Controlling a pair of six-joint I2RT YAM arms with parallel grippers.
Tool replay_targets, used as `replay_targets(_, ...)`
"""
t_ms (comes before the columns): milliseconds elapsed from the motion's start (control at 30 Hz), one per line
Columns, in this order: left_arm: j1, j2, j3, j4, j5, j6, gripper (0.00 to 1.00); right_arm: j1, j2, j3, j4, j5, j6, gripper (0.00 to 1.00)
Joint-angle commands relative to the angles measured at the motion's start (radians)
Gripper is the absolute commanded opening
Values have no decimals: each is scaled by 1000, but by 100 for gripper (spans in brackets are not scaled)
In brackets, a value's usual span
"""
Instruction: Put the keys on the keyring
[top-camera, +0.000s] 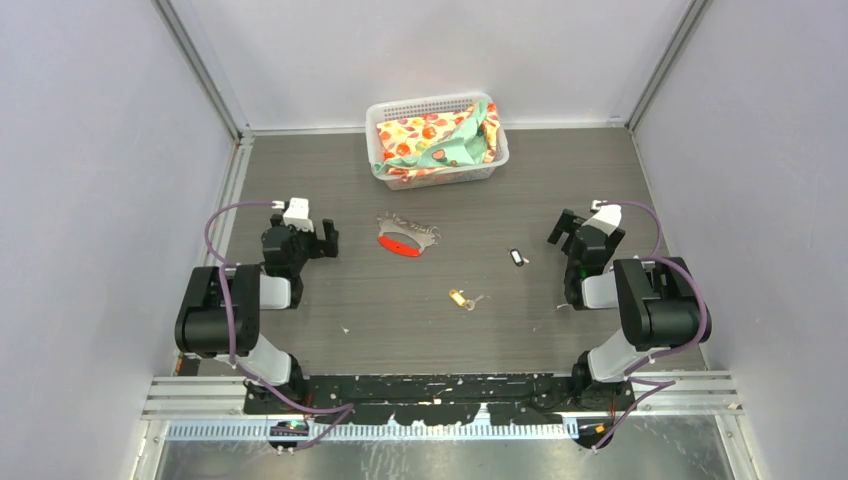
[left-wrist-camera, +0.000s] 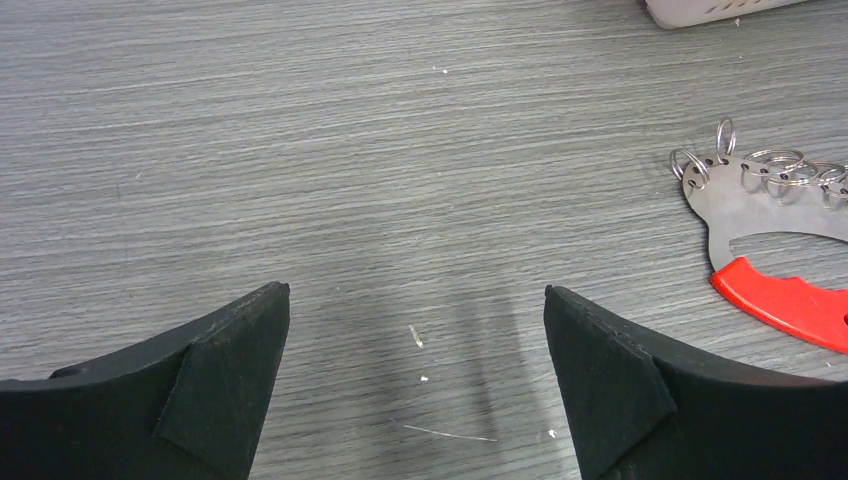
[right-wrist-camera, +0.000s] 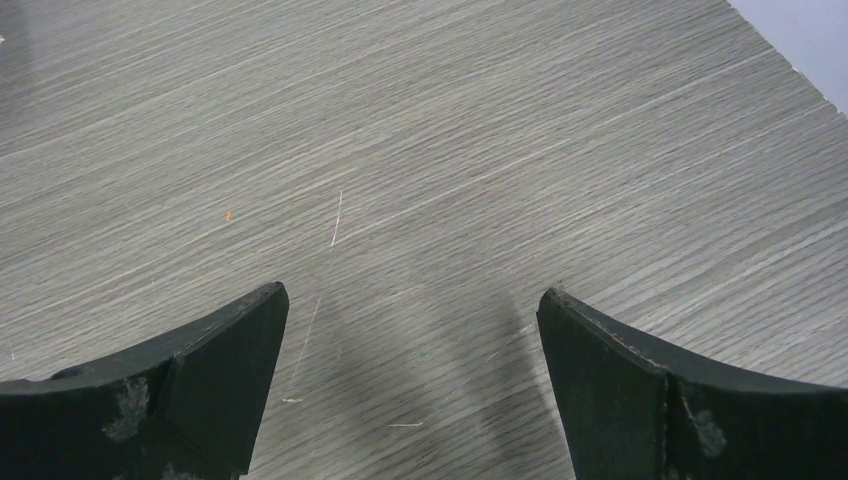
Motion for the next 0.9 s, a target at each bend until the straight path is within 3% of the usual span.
replay_targets(0,-1,-12,-4,39,-10,8,100,-3,-25,3,46,6,5,100)
replay_targets(200,-1,-14,-5,39,-9,8,100,-4,-36,6,33,50,21,100)
replay_targets(300,18,-49,12,-19,37,3,100,-2,-97,40,-92,94,29,100)
replay_targets(333,22,-72,28,-62,56,3,100,-3,-147,72,-206,129,43,100)
replay_targets(400,27,-133,97,-254,70,11,100,-3,-231,188,-509,221,144,100)
replay_targets(500,27,-188,280,-661,107,102,100,-35,-249,361,-793,300,416,100)
replay_targets(567,27,-195,406,-875,102,149,100,-43,-246,438,-929,210,549,100)
replay_targets(600,27,-200,447,-961,103,173,100,-44,-244,454,-962,134,548,100)
replay_targets(667,35,-223,491,-1081,137,203,100,-34,-252,429,-867,-164,464,100)
replay_targets(700,46,-241,499,-1111,173,214,100,15,-259,417,-811,-206,423,100)
replay_targets(867,69,-274,572,-1285,294,259,100,358,-172,541,-901,-109,173,100)
